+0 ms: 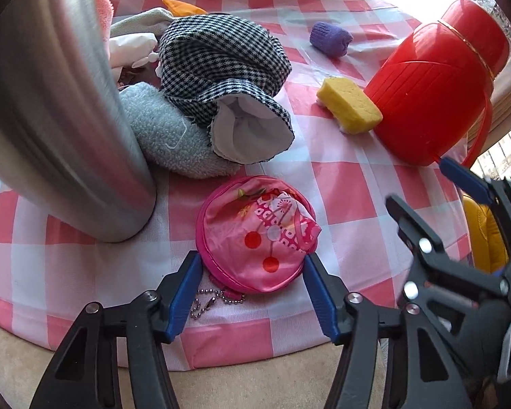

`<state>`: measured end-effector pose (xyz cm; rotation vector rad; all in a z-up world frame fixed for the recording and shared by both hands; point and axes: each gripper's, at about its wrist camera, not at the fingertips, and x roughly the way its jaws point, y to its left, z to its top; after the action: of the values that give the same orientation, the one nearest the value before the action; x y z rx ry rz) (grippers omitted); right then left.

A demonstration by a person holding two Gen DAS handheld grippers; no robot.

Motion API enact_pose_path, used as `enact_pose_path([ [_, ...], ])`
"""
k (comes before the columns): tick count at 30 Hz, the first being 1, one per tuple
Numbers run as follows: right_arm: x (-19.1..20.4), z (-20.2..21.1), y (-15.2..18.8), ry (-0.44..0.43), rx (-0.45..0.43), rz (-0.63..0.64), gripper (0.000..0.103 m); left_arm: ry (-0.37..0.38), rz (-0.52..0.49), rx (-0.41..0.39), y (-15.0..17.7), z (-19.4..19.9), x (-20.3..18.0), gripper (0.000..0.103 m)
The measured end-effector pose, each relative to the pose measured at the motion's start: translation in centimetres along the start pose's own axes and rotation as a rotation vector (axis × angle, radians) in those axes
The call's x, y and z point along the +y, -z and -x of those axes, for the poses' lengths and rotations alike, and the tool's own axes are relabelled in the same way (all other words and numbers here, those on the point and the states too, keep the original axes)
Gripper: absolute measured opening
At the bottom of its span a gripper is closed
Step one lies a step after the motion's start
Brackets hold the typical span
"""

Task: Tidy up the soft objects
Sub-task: 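Grasp the pink coin purse with the left tool while the right tool grasps the yellow sponge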

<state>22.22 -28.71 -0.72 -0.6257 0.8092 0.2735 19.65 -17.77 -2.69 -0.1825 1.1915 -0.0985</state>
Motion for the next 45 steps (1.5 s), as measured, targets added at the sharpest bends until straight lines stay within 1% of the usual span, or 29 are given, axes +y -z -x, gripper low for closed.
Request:
enact_pose_path([
  [3, 0.7, -1.0, -1.6, 0.023, -0.009, 0.057, 0.067, 0.022, 0.024, -0.002, 0.8, 0.7, 0.8, 0.061],
  [6, 1.1, -2.4, -2.9, 0.024, -0.001, 0.075, 0.067, 0.048, 0.057, -0.005, 1.8, 1.6, 1.7, 0.061],
  [11, 1.7, -4.6, -4.5, 0.039, 0.025, 0.101, 0.061, 0.093, 0.096, -0.025, 3.7, 3.3, 2.7, 0.061],
  [15, 1.9, -6.5, -5.0, 0.056, 0.057, 0.110, 0.055, 0.124, 0.106, -0.046, 4.8, 4.3, 3.3, 0.061],
  [18, 1.7, -7.6, -5.1, 0.070, 0.079, 0.099, 0.054, 0.136, 0.114, -0.064, 5.2, 4.9, 3.8, 0.061],
  [21, 1.3, -8.0, -5.4, 0.083, 0.079, 0.081, 0.052, 0.144, 0.116, -0.068, 5.7, 5.4, 4.3, 0.061],
  [23, 1.0, -8.4, -5.5, 0.084, 0.078, 0.066, 0.048, 0.148, 0.115, -0.065, 5.7, 5.2, 4.3, 0.061],
  [25, 0.6, -8.7, -5.5, 0.091, 0.081, 0.047, 0.037, 0.151, 0.117, -0.063, 5.4, 4.6, 4.3, 0.061],
  [26, 0.5, -8.8, -5.4, 0.096, 0.077, 0.040, 0.035, 0.153, 0.120, -0.063, 5.4, 4.6, 4.3, 0.061],
  [28, 0.1, -8.7, -5.3, 0.093, 0.066, 0.014, 0.030, 0.155, 0.125, -0.060, 5.4, 4.5, 4.5, 0.061],
  [31, -0.5, -8.1, -5.0, 0.077, 0.043, -0.029, 0.025, 0.154, 0.125, -0.061, 5.5, 4.6, 4.4, 0.061],
  [37, -1.0, -4.9, -2.7, 0.009, 0.004, -0.141, 0.024, 0.150, 0.123, -0.067, 5.6, 4.6, 4.3, 0.061],
  [45, -1.1, 0.0, 1.9, -0.078, -0.012, -0.266, 0.024, 0.146, 0.116, -0.085, 5.9, 4.9, 3.9, 0.061],
])
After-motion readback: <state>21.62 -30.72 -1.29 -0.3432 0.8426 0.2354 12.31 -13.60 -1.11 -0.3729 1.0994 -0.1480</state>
